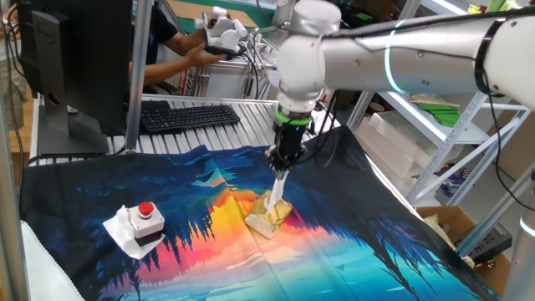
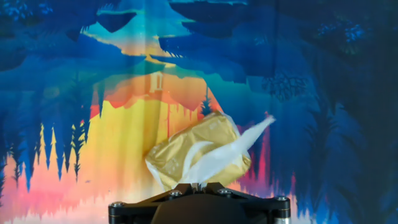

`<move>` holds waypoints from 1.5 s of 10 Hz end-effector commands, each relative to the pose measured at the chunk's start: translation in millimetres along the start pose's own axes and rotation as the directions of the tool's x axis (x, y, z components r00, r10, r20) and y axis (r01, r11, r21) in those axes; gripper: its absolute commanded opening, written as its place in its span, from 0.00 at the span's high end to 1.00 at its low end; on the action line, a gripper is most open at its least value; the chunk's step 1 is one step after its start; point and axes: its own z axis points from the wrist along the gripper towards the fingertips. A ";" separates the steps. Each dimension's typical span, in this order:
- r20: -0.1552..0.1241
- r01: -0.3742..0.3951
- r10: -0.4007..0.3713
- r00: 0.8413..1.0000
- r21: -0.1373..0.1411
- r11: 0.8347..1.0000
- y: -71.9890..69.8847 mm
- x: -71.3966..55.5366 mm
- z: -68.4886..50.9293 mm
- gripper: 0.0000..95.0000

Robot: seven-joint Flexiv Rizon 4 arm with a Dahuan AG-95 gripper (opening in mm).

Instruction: Pull out a napkin

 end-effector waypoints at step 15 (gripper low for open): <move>-0.074 -0.038 0.046 0.996 0.107 0.994 44.6 48.3 -95.9 1.00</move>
